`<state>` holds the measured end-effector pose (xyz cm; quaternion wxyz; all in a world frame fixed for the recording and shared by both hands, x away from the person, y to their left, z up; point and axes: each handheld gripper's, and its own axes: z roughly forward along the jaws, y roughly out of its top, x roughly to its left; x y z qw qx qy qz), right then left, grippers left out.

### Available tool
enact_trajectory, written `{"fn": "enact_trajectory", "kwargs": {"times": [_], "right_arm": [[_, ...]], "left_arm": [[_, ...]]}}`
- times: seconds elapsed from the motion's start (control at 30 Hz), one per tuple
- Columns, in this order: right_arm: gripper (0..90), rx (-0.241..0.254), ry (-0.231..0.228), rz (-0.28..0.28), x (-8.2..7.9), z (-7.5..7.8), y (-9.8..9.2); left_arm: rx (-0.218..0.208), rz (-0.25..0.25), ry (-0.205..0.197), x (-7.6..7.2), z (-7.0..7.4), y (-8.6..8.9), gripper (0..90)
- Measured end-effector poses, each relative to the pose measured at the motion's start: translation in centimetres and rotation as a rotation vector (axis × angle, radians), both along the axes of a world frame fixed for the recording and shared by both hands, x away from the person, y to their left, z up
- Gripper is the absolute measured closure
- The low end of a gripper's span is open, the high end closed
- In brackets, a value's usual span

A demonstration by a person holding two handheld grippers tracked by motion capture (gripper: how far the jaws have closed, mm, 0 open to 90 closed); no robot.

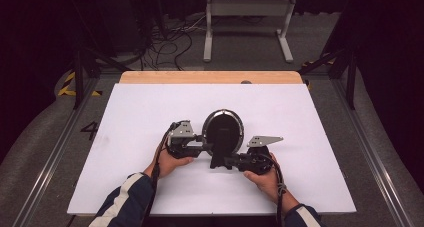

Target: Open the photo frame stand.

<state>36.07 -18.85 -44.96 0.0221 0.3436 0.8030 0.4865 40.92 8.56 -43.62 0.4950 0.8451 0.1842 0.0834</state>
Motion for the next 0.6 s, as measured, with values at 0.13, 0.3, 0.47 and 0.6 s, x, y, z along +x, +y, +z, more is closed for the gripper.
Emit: {"fn": "enact_trajectory", "kwargs": {"times": [0.13, 0.3, 0.47, 0.6], "right_arm": [[74.6, -0.028, -0.031, -0.008, -0.05, 0.31, 0.12], [74.5, -0.053, -0.054, -0.023, 0.13, 0.37, 0.31], [74.4, -0.061, -0.058, -0.033, 0.5, 0.44, 0.46], [74.0, -0.065, -0.061, -0.03, 0.87, 0.55, 0.62]], "left_arm": [[0.014, 0.02, -0.045, -0.14, 0.17, -0.06, 68.3], [0.031, 0.051, -0.109, -0.03, 0.13, -0.51, 67.2], [0.048, 0.078, -0.144, 0.12, 0.17, -0.59, 66.7], [0.054, 0.098, -0.163, 0.27, 0.14, -0.62, 66.4]]}}
